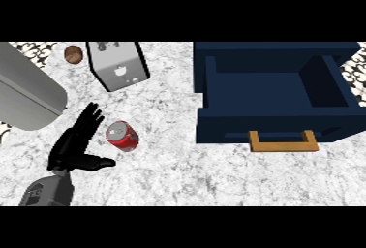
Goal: Pick up the can, place it into the drawer and close the drawer
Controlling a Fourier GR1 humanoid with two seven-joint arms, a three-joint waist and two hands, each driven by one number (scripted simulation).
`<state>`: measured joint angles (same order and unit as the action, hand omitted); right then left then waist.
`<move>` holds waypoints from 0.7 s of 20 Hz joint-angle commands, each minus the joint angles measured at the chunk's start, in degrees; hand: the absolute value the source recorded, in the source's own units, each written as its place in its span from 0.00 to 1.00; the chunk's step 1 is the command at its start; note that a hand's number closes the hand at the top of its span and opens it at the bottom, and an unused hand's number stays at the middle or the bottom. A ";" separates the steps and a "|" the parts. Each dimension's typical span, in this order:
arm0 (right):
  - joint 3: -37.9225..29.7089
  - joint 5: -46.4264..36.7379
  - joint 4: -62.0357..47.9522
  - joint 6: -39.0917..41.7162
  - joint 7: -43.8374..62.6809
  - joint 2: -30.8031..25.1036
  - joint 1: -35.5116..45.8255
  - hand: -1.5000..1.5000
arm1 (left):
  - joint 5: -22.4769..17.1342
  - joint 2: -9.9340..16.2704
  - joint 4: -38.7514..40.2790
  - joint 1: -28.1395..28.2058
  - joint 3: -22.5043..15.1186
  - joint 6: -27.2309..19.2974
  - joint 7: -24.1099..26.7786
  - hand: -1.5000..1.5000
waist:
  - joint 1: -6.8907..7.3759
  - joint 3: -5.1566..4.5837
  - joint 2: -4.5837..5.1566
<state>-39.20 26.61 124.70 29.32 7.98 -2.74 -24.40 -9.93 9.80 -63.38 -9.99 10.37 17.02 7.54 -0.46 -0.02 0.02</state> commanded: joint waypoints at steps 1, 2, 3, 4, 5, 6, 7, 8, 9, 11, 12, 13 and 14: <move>-1.72 -1.22 -2.96 1.51 -0.69 -0.49 1.52 0.00 | 1.97 -0.75 3.61 1.53 -1.10 0.58 4.35 0.00 | 0.16 0.02 -0.02; -0.63 -1.67 1.05 0.49 0.49 2.34 0.18 0.00 | 1.47 1.55 8.87 -1.54 0.87 1.97 5.54 0.00 | -0.01 0.00 0.01; 0.37 -2.53 -0.96 -0.80 1.52 -0.27 4.67 0.00 | 0.95 0.84 7.88 -2.54 0.21 1.98 3.80 0.00 | 0.18 0.01 0.01; -1.19 0.47 2.13 0.63 3.03 0.87 0.72 0.00 | 1.48 1.95 10.81 -3.01 0.82 2.55 5.26 0.00 | -0.02 0.00 -0.01; -0.67 1.27 5.26 0.55 2.64 2.63 -2.55 0.00 | 3.89 -0.96 13.60 -1.84 -0.98 1.35 10.10 0.00 | -0.35 -0.02 0.02; -3.66 3.26 -0.79 1.51 1.77 -1.13 1.61 0.00 | 2.75 0.66 15.70 -4.54 0.84 1.31 9.28 0.00 | -0.09 0.00 0.01; -2.24 -0.26 0.62 3.52 -0.19 2.07 -0.42 0.00 | 4.22 0.07 18.74 -6.74 0.33 -0.16 10.09 0.00 | -0.24 0.00 0.04; -2.06 -0.88 -1.32 2.66 -0.11 1.53 1.66 0.00 | 3.92 -0.77 18.52 -4.80 -0.06 0.26 10.54 0.00 | -0.04 0.00 0.03; -2.95 0.63 0.70 2.15 1.91 1.27 0.42 0.00 | 1.97 0.06 21.00 -9.32 1.54 1.25 8.57 0.00 | -0.21 -0.01 0.04; -2.23 2.32 1.94 1.26 4.55 1.21 1.38 0.00 | 3.87 0.31 26.12 -9.35 1.63 0.77 14.39 0.00 | -0.18 -0.02 0.06; -2.83 3.66 1.56 -1.73 6.97 -1.72 4.67 0.00 | 4.07 1.30 27.39 -10.32 1.31 2.54 14.29 0.00 | -0.10 -0.02 0.08; -1.81 1.50 3.33 -0.65 6.39 0.54 3.14 0.00 | 5.05 0.57 31.38 -10.82 1.55 1.69 18.44 0.00 | -0.25 -0.03 0.12; -4.15 2.74 1.09 5.39 1.46 2.04 -1.79 0.00 | 4.70 0.23 33.18 -11.93 1.77 2.49 18.70 0.00 | -0.69 -0.03 0.12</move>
<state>-41.72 28.35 126.28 30.78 11.45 -1.95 -23.11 -6.18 10.30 -37.91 -19.03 11.70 18.80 21.54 -0.73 -0.06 0.10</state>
